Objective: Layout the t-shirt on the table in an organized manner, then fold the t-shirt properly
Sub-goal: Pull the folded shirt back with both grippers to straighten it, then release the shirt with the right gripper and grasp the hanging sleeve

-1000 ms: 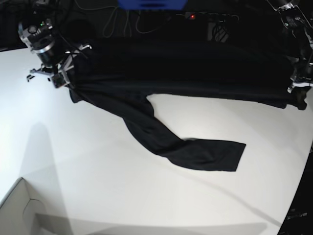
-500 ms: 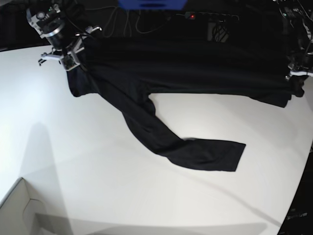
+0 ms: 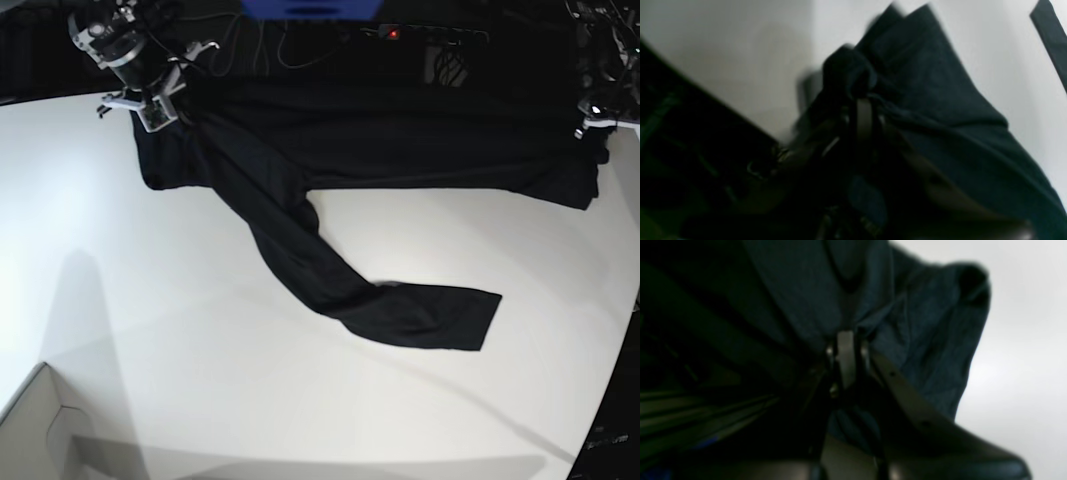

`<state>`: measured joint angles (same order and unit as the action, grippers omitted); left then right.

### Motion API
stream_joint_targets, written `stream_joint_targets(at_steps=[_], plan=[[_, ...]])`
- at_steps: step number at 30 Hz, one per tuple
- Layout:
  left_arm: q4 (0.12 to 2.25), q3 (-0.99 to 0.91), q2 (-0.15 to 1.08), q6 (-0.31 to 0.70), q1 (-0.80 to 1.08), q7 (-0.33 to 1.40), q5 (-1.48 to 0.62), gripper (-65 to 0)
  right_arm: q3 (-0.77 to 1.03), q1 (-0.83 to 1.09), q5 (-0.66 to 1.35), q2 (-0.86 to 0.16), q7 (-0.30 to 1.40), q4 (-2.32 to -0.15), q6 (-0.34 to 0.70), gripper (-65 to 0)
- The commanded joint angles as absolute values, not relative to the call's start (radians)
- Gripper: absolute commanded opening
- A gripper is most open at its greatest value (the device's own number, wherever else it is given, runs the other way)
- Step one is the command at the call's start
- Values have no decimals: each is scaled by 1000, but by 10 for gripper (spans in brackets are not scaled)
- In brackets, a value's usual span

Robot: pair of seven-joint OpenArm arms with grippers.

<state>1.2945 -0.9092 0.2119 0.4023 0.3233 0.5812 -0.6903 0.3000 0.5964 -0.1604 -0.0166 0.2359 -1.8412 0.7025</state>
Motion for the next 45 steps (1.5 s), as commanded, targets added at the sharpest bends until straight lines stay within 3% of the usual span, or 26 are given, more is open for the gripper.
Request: stream_joint_targets(at_steps=[1, 10, 24, 31, 33, 37, 42, 45], plan=[[1296, -915, 229, 406, 318, 575, -694, -650, 298, 598, -147, -21, 213, -1850, 698, -650], [1242, -908, 225, 406, 246, 582, -693, -649, 302, 490, -150, -24, 222, -1745, 698, -650], [1173, -857, 223, 406, 196, 582, -693, -648, 315, 294, -150, -140, 234, -1520, 698, -650], [1181, -823, 200, 406, 205, 582, -704, -648, 352, 280, -150, -137, 325, -1590, 698, -650], [1182, -823, 197, 406, 220, 582, -704, -648, 352, 308, -148, -136, 325, -1630, 698, -623], [1194, -823, 193, 407, 236, 582, -705, -616, 349, 352, -148, -133, 325, -1695, 698, -502], [1218, -823, 188, 407, 237, 582, -705, -436, 377, 366, -148, -120, 325, -1738, 698, -335], [1256, -825, 186, 406, 251, 584, -705, -355, 446, 360, -145, -70, 321, -1790, 698, -302]])
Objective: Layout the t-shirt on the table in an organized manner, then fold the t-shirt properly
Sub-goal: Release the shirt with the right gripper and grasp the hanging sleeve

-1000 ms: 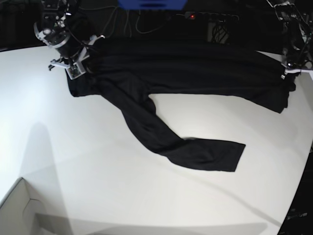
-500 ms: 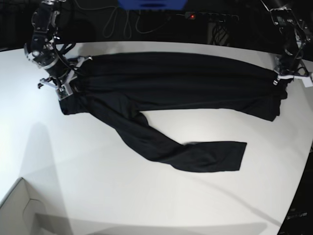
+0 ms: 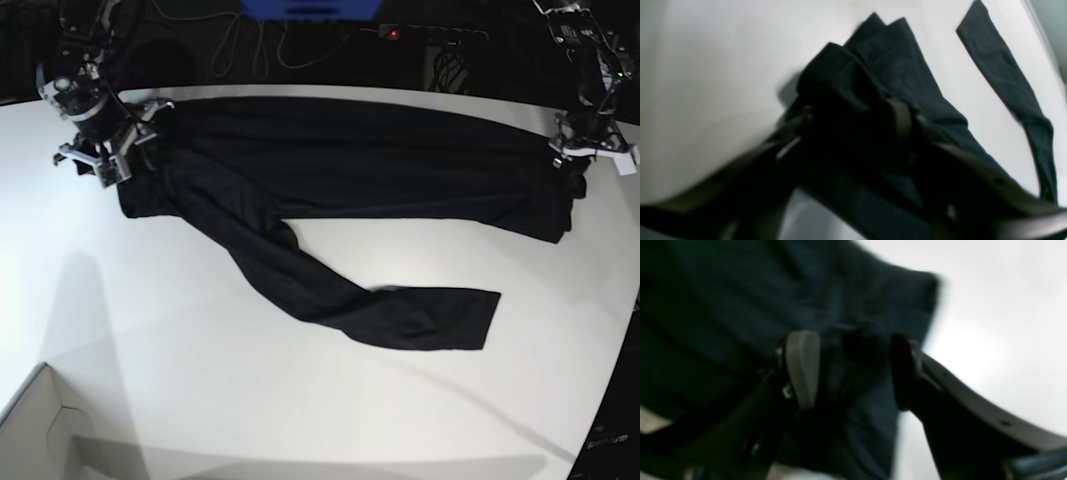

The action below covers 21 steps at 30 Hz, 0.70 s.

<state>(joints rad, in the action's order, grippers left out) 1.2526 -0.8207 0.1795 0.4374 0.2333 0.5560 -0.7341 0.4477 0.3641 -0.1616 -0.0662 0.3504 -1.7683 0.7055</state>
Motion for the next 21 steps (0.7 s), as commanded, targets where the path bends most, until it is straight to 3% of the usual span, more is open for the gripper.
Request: stream_joint_targets(at_steps=[1, 8, 21], plan=[[1273, -825, 186, 406, 254, 584, -705, -339, 475, 358, -145, -53, 321, -1811, 698, -302], [1382, -825, 157, 406, 259, 584, -705, -318, 522, 321, -145, 8, 321, -1911, 698, -299], [1481, -825, 151, 406, 257, 582, -705, -318, 248, 272, -147, 18, 323, -1916, 698, -298]])
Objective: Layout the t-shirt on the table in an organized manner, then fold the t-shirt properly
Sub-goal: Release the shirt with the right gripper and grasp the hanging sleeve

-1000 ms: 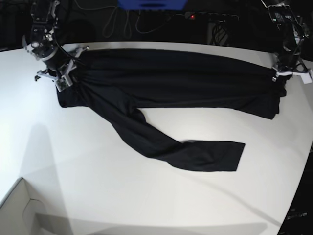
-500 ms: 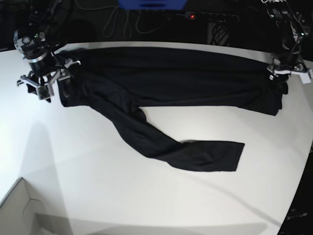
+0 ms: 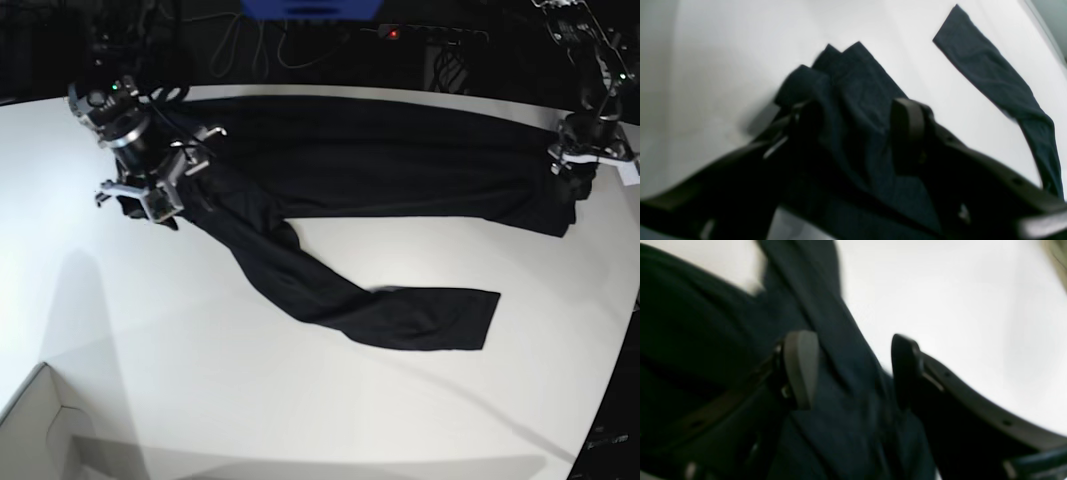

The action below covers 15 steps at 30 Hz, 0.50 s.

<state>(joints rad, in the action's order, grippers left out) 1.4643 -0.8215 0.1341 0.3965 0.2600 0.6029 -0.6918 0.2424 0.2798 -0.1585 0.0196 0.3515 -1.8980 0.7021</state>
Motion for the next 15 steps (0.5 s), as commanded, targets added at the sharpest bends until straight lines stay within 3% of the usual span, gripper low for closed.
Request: stream_joint_targets(at_steps=[1, 8, 15], plan=[[1483, -825, 151, 406, 257, 582, -705, -317, 225, 252, -148, 30, 325, -1913, 698, -298], [1509, -825, 151, 406, 255, 582, -705, -314, 54, 97, -148, 48, 325, -1790, 698, -298], [1570, -825, 131, 406, 272, 582, -704, -190, -76, -82, -148, 31, 320, -1514, 698, -298]])
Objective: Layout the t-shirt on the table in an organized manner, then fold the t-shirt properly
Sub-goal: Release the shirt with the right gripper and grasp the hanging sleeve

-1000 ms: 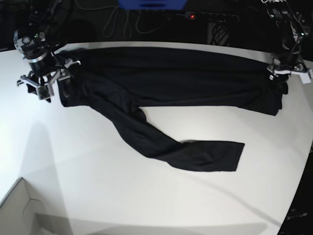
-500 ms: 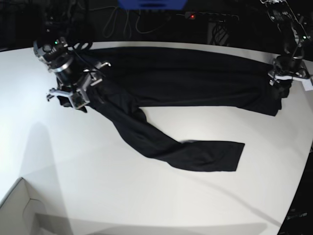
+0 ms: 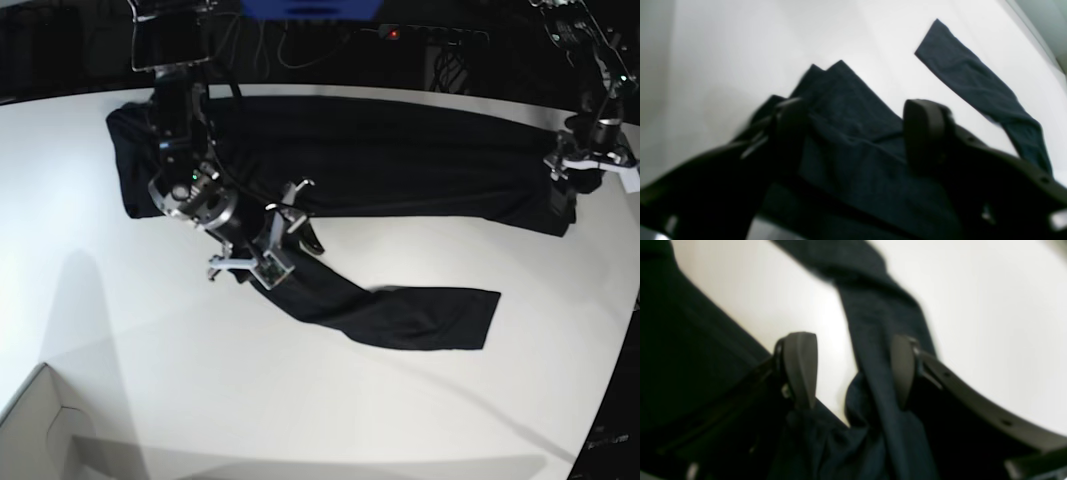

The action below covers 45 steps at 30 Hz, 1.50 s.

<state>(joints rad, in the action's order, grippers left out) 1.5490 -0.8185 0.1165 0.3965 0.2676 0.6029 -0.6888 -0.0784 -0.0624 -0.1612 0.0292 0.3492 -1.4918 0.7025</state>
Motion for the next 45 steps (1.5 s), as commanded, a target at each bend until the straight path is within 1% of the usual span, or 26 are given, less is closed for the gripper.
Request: stream_joint_targets(at_steps=[1, 3, 6, 14, 16, 21, 27, 33, 35, 37, 42, 43, 44, 45], plan=[[1578, -825, 131, 406, 278, 582, -704, -178, -93, -108, -148, 30, 320, -1469, 698, -298], [1587, -825, 131, 406, 285, 582, -704, -163, -116, -154, -148, 28, 320, -1391, 698, -298], [1589, -825, 131, 406, 286, 582, -704, -161, -150, -226, -148, 28, 318, -1283, 698, -298], [1584, -825, 133, 406, 306, 582, -704, -160, -186, -325, -148, 30, 317, -1130, 698, -302], [1586, -825, 133, 406, 306, 582, -704, -161, -186, -338, -148, 30, 292, -1092, 698, -302], [1586, -825, 133, 406, 306, 582, -702, -161, -186, -343, -150, 25, 185, -1038, 698, -302], [1583, -825, 131, 406, 306, 582, -702, -162, -186, -343, -150, 22, 182, -1029, 698, -303], [1580, -825, 131, 406, 306, 582, -700, -162, -186, -372, -150, 22, 177, -929, 698, -311], [1580, -825, 131, 406, 306, 582, -697, -162, -186, -372, -150, 22, 177, -923, 698, -350], [1578, -825, 131, 406, 308, 582, -696, -162, -186, -372, -150, 22, 177, -923, 698, -408], [1578, -825, 131, 406, 314, 582, -697, -163, -186, -372, -150, 22, 179, -920, 698, -606], [1578, -825, 131, 406, 314, 582, -697, -163, -186, -372, -150, 22, 180, -921, 698, -635], [1578, -825, 131, 406, 314, 582, -697, -163, -186, -371, -150, 22, 180, -928, 698, -650], [1578, -825, 133, 406, 314, 582, -699, -163, -186, -367, -150, 22, 180, -943, 698, -650]])
